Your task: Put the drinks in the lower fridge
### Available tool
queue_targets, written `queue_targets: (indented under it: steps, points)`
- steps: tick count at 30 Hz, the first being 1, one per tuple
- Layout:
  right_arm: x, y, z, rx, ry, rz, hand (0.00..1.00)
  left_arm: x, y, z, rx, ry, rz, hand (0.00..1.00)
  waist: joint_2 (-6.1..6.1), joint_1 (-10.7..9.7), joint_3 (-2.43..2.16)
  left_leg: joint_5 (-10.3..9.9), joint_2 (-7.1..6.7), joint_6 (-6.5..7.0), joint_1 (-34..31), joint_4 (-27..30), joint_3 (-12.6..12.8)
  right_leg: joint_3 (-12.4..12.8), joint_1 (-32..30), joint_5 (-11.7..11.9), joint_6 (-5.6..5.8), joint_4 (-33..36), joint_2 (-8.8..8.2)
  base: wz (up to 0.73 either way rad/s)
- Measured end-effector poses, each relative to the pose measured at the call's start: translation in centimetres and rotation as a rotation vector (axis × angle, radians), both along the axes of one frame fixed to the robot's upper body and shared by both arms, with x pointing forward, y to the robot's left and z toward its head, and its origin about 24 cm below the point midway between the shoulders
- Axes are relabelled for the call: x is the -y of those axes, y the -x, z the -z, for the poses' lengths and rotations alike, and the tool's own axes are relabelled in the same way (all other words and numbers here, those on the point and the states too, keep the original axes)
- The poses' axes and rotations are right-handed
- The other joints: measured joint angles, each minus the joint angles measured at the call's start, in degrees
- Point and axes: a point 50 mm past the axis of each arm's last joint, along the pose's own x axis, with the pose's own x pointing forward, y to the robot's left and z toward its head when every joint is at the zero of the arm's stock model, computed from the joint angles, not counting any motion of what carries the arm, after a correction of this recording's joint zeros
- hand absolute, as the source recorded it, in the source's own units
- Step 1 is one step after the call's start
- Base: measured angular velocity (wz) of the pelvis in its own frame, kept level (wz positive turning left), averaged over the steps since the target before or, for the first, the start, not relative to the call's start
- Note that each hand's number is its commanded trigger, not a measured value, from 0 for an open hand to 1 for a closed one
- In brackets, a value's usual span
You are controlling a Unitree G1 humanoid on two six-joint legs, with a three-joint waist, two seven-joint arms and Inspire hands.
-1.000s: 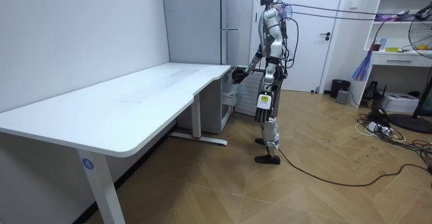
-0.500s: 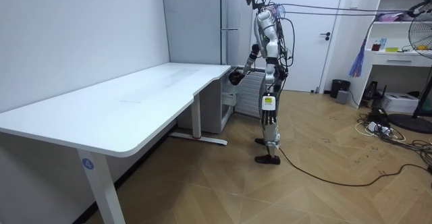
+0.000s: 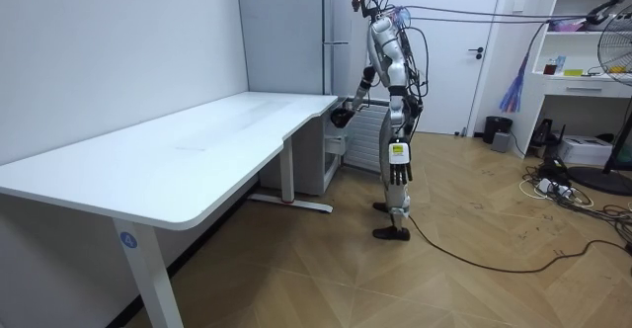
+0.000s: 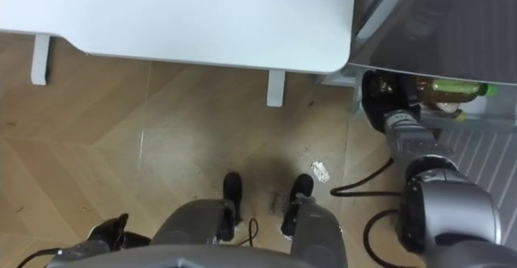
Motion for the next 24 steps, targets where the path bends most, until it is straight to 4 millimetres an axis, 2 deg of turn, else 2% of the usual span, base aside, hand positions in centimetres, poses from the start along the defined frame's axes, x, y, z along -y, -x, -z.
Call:
queue_targets:
  steps: [16, 24]
  points:
    - [1.2, 0.3, -0.3, -0.035, 0.062, -0.015, 0.00, -0.1, -0.5, -0.1, 0.016, 0.006, 0.012, 0.00, -0.45, 1.3, 0.29, 0.3, -0.19, 0.50, 0.0, -0.1, 2.9, 0.2, -0.8, -0.2, 0.38, 1.1, -0.78, -0.02]
    - [1.1, -0.2, -0.6, -0.049, 0.044, -0.013, 0.00, -0.5, -0.5, -0.2, 0.015, -0.001, 0.012, 0.00, -0.50, -0.3, 0.32, 0.6, -0.35, 0.98, -0.6, -0.1, 3.2, 0.0, -1.6, -0.5, 0.64, 2.5, -1.60, 0.05]
